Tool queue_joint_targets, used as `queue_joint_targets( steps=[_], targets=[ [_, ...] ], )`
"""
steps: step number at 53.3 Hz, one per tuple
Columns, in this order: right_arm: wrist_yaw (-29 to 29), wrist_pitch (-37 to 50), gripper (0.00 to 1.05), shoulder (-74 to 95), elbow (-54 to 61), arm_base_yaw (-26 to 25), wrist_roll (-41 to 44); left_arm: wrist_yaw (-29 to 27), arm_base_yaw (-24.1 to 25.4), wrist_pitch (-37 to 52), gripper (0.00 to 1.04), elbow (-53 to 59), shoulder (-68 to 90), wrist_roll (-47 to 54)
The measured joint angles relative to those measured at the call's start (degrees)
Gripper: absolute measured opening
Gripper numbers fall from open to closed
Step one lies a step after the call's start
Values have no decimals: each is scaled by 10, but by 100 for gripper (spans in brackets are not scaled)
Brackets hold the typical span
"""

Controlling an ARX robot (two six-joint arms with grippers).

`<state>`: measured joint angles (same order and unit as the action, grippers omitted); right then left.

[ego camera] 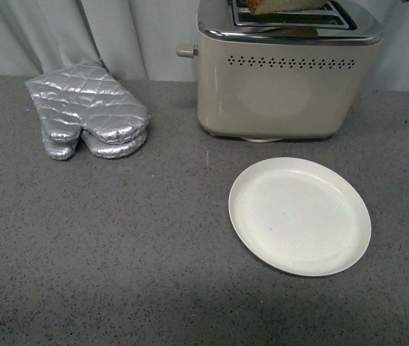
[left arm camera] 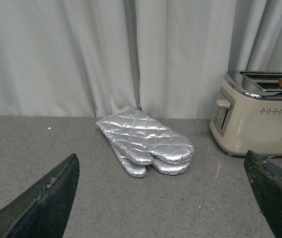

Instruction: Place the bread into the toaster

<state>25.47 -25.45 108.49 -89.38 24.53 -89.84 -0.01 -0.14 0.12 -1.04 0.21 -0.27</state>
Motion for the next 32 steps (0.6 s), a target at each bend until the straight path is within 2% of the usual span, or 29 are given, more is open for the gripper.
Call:
queue_joint_targets(
  steps=[32],
  targets=[
    [17,-1,2,7,33,-2,-48,0,0,0,98,0,0,0]
  ],
)
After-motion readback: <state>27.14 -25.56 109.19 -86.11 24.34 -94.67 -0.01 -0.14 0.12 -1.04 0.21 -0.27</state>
